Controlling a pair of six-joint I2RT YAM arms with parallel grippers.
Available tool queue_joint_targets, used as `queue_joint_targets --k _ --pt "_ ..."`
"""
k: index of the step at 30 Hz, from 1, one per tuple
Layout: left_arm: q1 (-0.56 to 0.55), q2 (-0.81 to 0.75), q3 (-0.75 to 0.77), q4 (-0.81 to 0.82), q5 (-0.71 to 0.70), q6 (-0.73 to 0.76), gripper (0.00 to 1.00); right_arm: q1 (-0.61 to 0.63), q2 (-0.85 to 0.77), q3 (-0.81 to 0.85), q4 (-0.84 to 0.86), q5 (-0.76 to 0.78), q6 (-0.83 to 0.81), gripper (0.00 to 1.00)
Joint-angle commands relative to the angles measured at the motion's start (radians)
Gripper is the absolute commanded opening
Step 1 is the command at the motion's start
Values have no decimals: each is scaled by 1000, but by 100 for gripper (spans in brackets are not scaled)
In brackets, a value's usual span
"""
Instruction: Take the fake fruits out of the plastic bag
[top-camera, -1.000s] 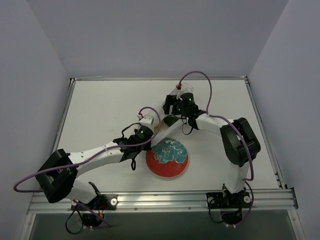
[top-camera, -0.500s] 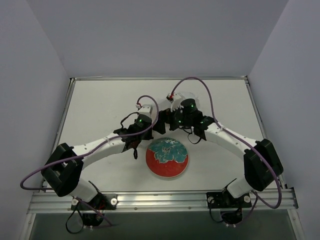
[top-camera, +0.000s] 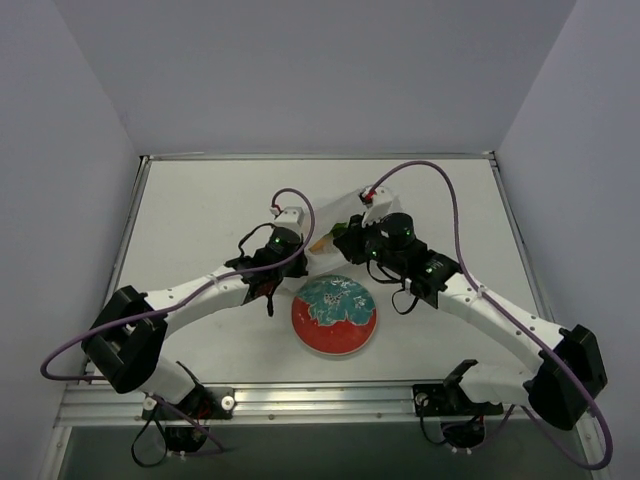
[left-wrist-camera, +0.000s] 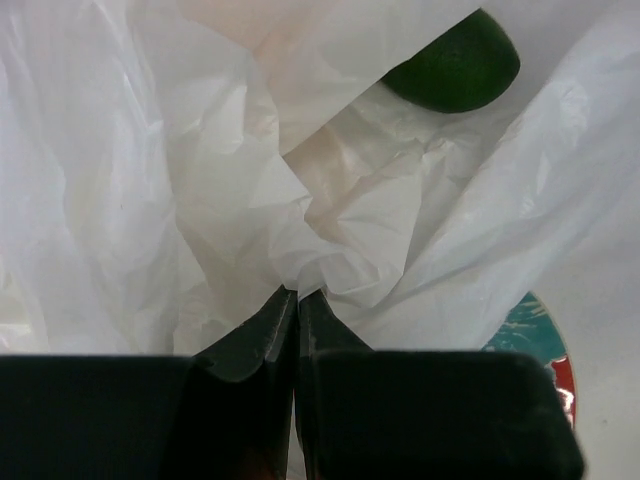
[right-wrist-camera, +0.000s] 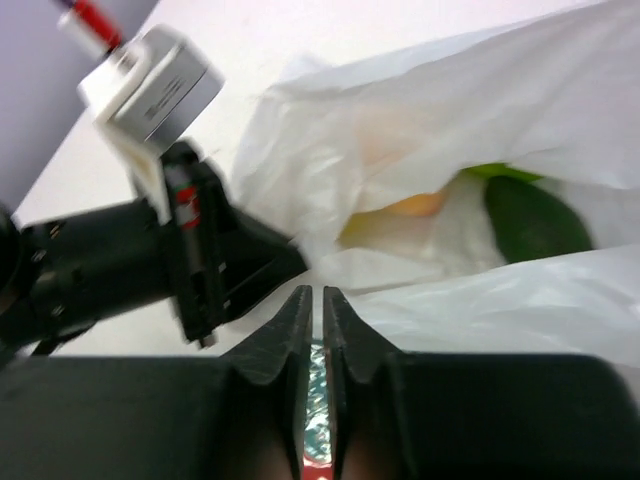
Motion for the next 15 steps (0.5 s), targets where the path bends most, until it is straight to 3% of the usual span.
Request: queue_joint_targets --k 1,8,15 --pt "-3 -25 -30 58 21 -15 2 -3 24 8 10 263 -20 3" --pt "-31 -1 -68 141 29 -15 2 -6 243 65 36 436 -55 0" --pt "-47 56 -99 245 60 -19 2 -69 400 48 131 452 -125 4"
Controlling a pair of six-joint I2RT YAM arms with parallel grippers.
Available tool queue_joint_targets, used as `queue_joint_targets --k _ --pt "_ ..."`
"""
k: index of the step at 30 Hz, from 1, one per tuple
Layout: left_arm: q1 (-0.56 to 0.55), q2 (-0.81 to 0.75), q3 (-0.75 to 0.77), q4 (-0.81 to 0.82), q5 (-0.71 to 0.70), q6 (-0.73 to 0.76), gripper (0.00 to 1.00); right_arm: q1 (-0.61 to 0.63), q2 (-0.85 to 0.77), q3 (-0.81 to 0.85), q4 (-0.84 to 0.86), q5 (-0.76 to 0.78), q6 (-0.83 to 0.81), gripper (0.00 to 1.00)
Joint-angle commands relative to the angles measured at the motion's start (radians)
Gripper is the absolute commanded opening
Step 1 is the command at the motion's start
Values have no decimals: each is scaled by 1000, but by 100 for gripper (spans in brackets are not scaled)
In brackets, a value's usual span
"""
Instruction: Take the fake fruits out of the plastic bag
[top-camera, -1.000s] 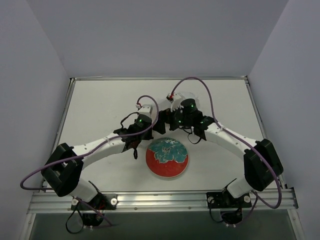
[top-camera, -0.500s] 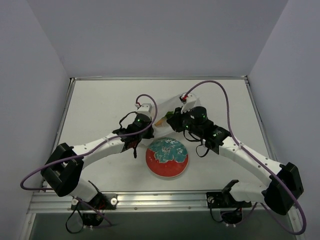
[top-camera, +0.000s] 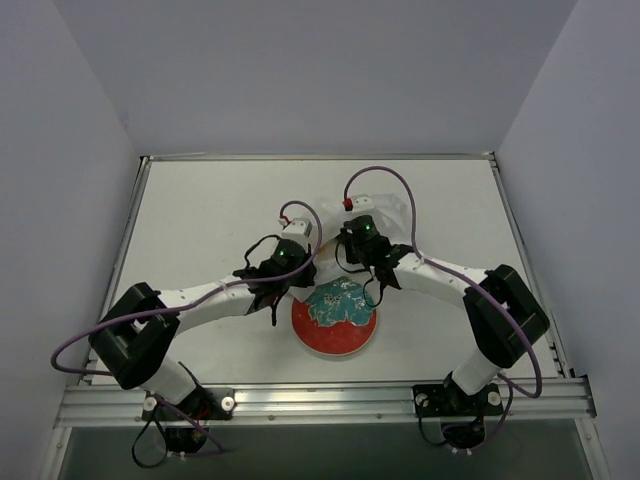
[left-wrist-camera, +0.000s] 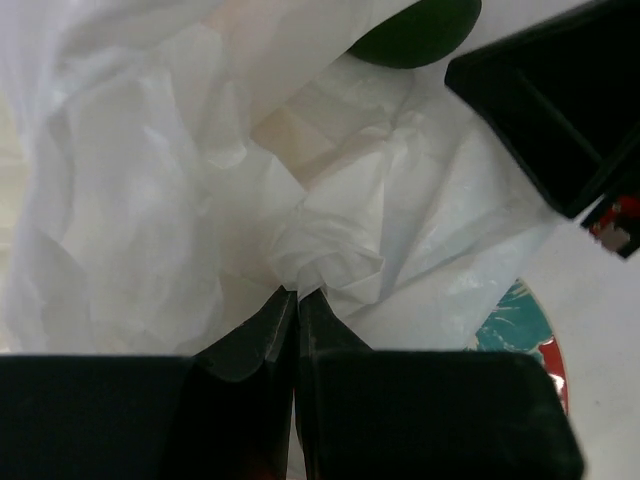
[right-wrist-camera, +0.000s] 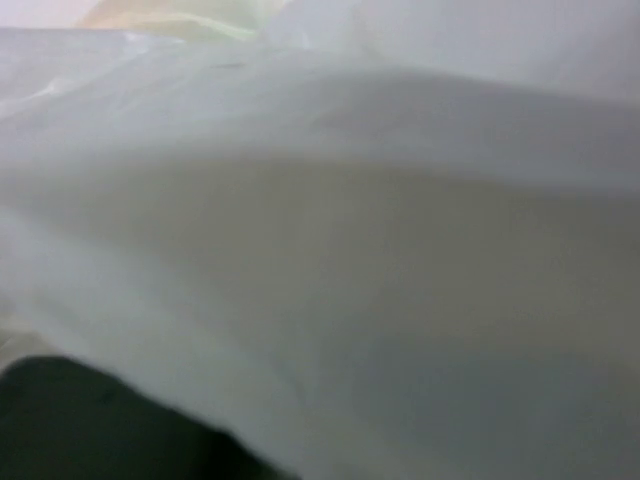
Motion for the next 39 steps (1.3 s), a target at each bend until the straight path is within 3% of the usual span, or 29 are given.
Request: queue_joint_targets --k 1,6,13,17,21,29,39 --pt "-9 36 -10 103 19 -13 2 -48 22 5 87 73 -40 8" --pt "-17 94 -24 152 42 -7 2 -74 22 -14 122 29 -44 48" --pt "-17 84 -34 171 71 7 2 -89 61 72 81 -149 -217 56" --pt "-17 59 -43 165 68 30 2 -172 98 116 75 -292 -277 64" --pt "-15 42 -51 166 71 41 2 -190 141 176 21 -278 -363 76" --pt "-14 30 -43 158 94 51 2 -238 259 301 -105 -530 -410 80" --pt "15 62 -33 163 95 42 3 -229 321 290 -103 -525 -408 75"
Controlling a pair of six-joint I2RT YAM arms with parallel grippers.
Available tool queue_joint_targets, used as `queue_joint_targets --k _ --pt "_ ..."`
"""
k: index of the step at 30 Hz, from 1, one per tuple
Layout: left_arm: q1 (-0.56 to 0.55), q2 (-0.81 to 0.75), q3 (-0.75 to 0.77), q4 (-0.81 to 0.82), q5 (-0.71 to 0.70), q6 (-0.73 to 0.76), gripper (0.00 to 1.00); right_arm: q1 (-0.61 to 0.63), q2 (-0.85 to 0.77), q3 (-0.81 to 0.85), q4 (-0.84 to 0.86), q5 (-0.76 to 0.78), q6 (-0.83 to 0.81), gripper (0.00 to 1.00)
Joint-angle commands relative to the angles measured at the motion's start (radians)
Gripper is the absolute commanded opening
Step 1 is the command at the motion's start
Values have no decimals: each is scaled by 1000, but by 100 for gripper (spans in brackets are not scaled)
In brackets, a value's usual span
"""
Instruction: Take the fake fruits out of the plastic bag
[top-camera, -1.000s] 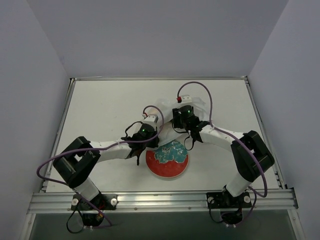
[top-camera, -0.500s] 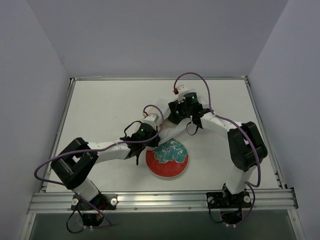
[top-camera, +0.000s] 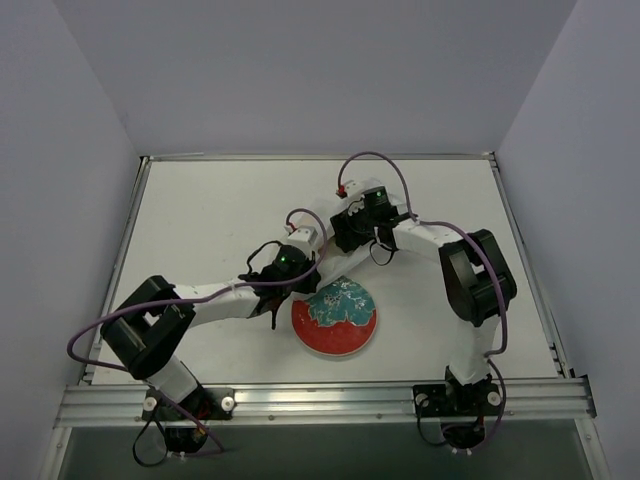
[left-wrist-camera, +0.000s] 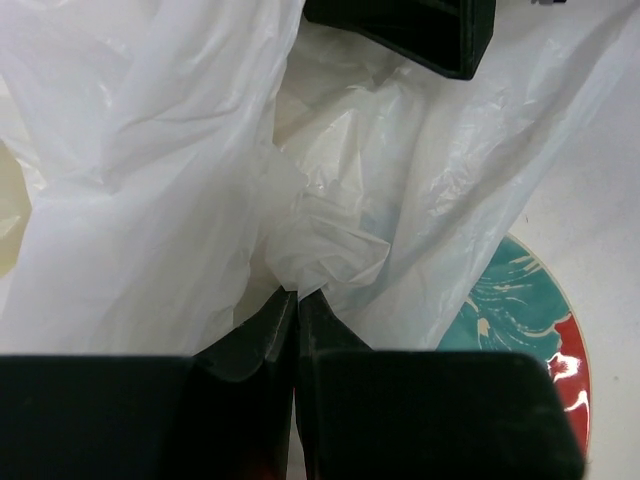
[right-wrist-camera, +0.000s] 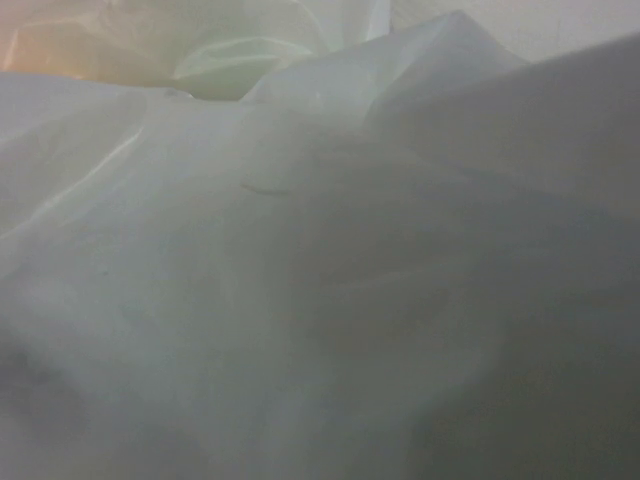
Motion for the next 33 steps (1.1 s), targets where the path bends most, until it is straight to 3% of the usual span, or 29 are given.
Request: queue_joint_targets --k 1,7,11,12,18,24,30,33 --pt "21 -18 21 23 8 9 2 6 16 19 -19 -21 -11 75" --pt "52 -39 8 18 6 17 2 30 45 27 -17 14 -9 79" --pt "53 -52 7 13 -23 27 2 50 7 4 30 84 9 65" --pt "53 -53 8 7 -28 29 2 50 -24 -13 64 97 34 57" --pt "72 -58 2 9 -20 26 2 53 -162 -97 197 69 137 43" --pt "82 -65 -5 13 -19 23 2 98 -245 -148 167 68 201 42" --pt "84 -84 -15 17 -25 21 2 213 -331 -191 69 202 233 43" --pt "90 -104 -21 15 -29 20 2 237 -403 -264 76 198 261 45"
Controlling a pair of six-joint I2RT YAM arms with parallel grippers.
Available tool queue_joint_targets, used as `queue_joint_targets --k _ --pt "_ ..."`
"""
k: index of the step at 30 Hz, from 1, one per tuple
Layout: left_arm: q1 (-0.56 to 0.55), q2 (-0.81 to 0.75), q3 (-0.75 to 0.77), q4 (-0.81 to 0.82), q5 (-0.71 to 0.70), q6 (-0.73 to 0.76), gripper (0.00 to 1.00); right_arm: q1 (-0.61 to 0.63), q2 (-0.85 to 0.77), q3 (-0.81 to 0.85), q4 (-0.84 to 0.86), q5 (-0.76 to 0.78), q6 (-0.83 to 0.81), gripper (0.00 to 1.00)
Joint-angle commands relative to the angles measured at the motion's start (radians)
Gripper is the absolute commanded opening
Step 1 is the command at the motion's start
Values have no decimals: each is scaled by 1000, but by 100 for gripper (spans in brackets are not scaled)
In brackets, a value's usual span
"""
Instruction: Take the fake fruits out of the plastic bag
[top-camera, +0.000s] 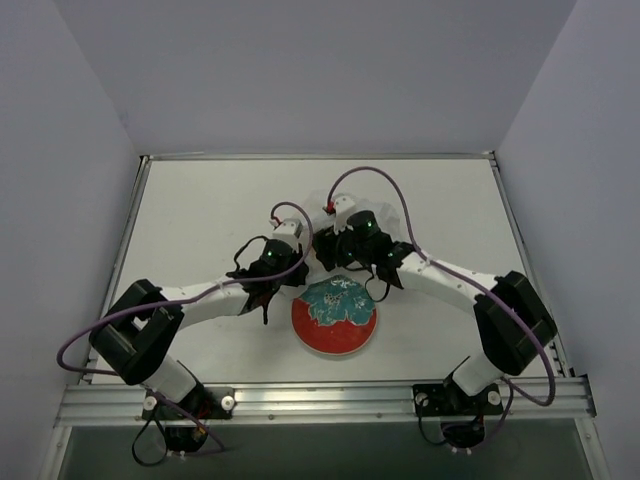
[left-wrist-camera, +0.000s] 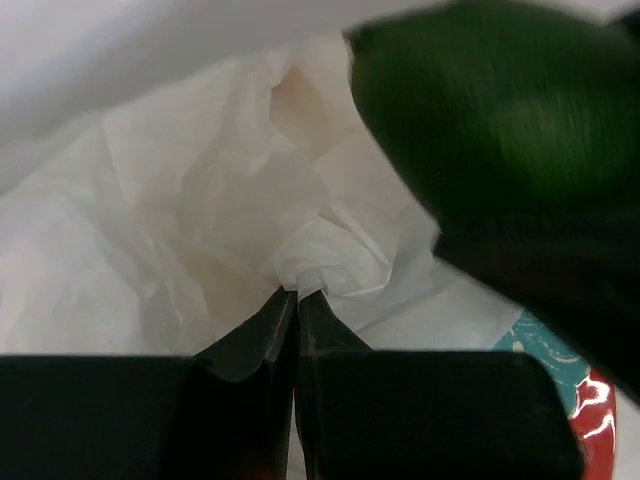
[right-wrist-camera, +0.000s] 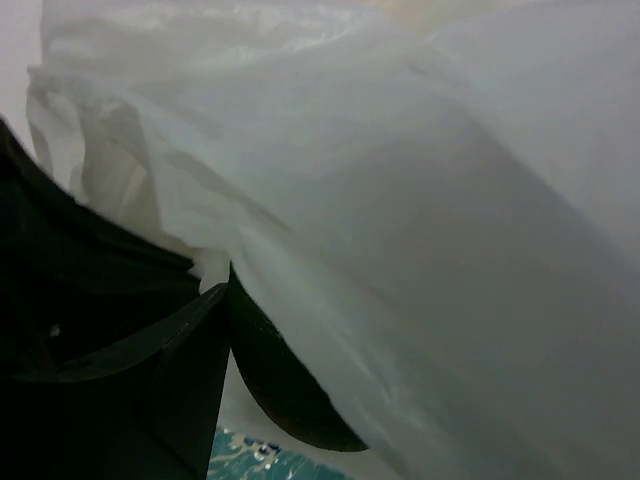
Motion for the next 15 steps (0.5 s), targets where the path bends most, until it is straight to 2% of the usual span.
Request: queue_joint_targets --k 1,7,12,15 --pt "13 -65 4 17 -20 6 2 38 -115 -72 -23 46 48 45" --pt "29 -85 -4 8 -25 6 2 101 -359 -168 -22 28 75 45" --pt "35 -88 -8 14 -19 3 2 143 -424 -192 -100 28 104 46" --pt "36 -94 -13 17 -19 2 2 228 -422 -229 -131 91 147 46"
